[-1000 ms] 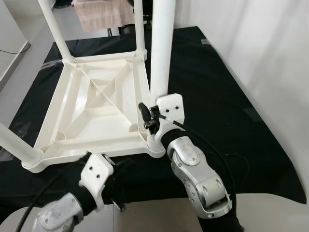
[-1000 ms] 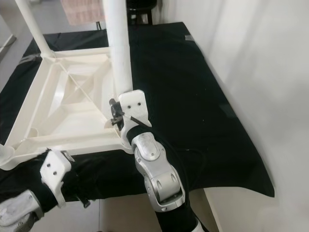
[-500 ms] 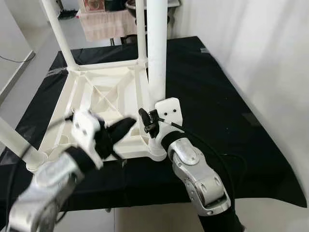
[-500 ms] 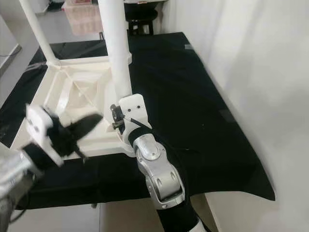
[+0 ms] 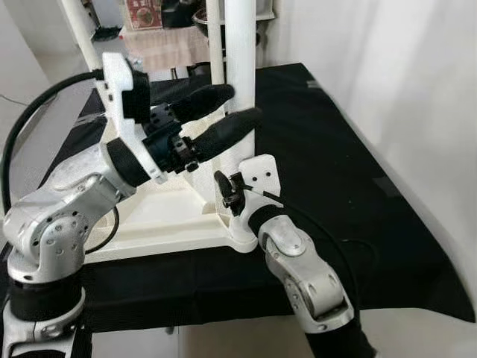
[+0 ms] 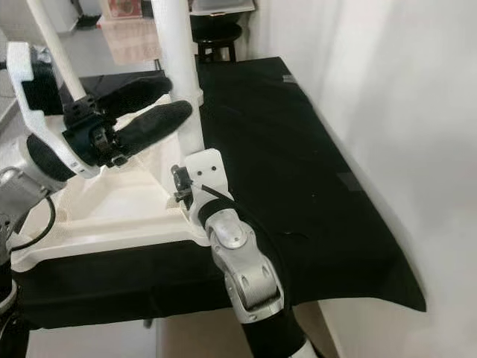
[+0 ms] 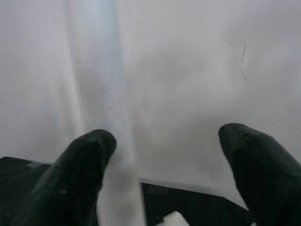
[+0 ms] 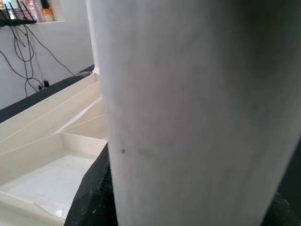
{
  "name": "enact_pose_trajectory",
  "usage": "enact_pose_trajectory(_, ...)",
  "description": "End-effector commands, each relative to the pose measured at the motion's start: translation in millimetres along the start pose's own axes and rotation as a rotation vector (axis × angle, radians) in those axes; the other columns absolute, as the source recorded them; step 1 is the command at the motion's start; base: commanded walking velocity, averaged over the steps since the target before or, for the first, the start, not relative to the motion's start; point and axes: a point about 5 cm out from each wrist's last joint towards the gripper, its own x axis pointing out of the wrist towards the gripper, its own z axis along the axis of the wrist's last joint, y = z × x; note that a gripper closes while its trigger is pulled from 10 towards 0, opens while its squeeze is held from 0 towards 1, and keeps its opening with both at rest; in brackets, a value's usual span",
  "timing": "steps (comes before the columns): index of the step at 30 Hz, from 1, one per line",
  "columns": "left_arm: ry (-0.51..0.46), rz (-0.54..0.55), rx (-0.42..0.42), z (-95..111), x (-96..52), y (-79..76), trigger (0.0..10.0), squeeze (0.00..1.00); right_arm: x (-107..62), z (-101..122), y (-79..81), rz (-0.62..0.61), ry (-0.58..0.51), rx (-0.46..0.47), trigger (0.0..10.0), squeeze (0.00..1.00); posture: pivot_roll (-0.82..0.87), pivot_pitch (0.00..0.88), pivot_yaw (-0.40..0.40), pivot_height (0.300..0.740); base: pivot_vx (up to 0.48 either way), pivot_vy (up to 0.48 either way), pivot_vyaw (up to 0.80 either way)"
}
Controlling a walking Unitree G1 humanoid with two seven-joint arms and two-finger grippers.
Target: Building children table
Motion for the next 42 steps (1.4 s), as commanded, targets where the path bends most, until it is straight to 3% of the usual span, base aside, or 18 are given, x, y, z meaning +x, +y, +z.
enact_pose_trajectory(1, 0.055, 0.068, 0.004, -2, 7.3, 16.1, 10.0, 1.0, -4.0, -43, 9.1, 0.037, 0.202, -0.013, 10.0, 0.0, -0.03, 0.096, 0.071, 0.74, 0.0, 0.0, 0.0)
enact_pose_trajectory(9, 0.023, 0.113, -0.054, 1, 23.8, 11.3, 10.0, 1.0, -4.5, -43, 8.9, 0.033, 0.201, -0.008, 10.0, 0.0, -0.04, 0.101, 0.076, 0.74, 0.0, 0.0, 0.0)
enact_pose_trajectory(15, 0.04, 0.178, -0.079, -8, 22.8, 10.7, 10.0, 1.0, -4.1, -43, 9.3, 0.035, 0.2, -0.006, 10.0, 0.0, -0.03, 0.105, 0.072, 0.74, 0.0, 0.0, 0.0)
enact_pose_trajectory(16, 0.064, 0.191, -0.084, -14, 21.3, 12.6, 10.0, 0.65, -3.9, -43, 9.5, 0.036, 0.199, -0.005, 10.0, 0.0, -0.03, 0.104, 0.073, 0.74, 0.0, 0.0, 0.0)
enact_pose_trajectory(17, 0.08, 0.197, -0.087, -18, 20.4, 13.8, 10.0, 0.65, -3.8, -42, 9.7, 0.037, 0.198, -0.004, 10.0, 0.0, -0.03, 0.104, 0.073, 0.74, 0.0, 0.0, 0.0)
enact_pose_trajectory(18, 0.105, 0.201, -0.078, -22, 20.9, 15.4, 10.0, 0.0, -3.7, -42, 9.7, 0.037, 0.197, -0.004, 10.0, 0.0, -0.03, 0.106, 0.075, 0.74, 0.0, 0.0, 0.0)
enact_pose_trajectory(21, 0.131, 0.196, -0.076, -26, 22.7, 16.0, 10.0, 0.0, -3.6, -42, 9.9, 0.037, 0.196, -0.004, 10.0, 0.0, -0.03, 0.105, 0.077, 0.74, 0.0, 0.0, 0.0)
enact_pose_trajectory(22, 0.148, 0.166, -0.094, -29, 26.8, 12.3, 6.5, 0.0, -3.6, -42, 10.0, 0.034, 0.194, -0.004, 10.0, 0.0, -0.04, 0.106, 0.079, 0.74, 0.0, 0.0, 0.0)
enact_pose_trajectory(23, 0.148, 0.166, -0.094, -29, 26.8, 12.3, 6.5, 0.0, -3.6, -42, 10.0, 0.034, 0.194, -0.004, 10.0, 0.0, -0.04, 0.106, 0.079, 0.74, 0.0, 0.0, 0.0)
enact_pose_trajectory(24, 0.158, 0.157, -0.094, -29, 28.5, 11.0, 3.7, 0.0, -3.6, -42, 10.0, 0.034, 0.193, -0.003, 10.0, 0.0, -0.04, 0.106, 0.079, 0.74, 0.0, 0.0, 0.0)
enact_pose_trajectory(25, 0.158, 0.157, -0.094, -29, 28.5, 11.0, 3.7, 0.0, -3.6, -42, 10.0, 0.034, 0.193, -0.003, 10.0, 0.0, -0.04, 0.106, 0.079, 0.74, 0.0, 0.0, 0.0)
enact_pose_trajectory(26, 0.165, 0.147, -0.095, -29, 29.7, 9.7, 0.0, 0.0, -3.5, -41, 10.0, 0.033, 0.193, -0.003, 10.0, 0.0, -0.04, 0.106, 0.08, 0.74, 0.0, 0.0, 0.0)
enact_pose_trajectory(42, 0.225, 0.005, -0.094, -26, 31.9, -5.8, 0.0, 0.0, -1.8, -41, 9.4, 0.028, 0.188, -0.005, 10.0, 0.0, -0.03, 0.103, 0.08, 0.74, 0.0, 0.0, 0.0)
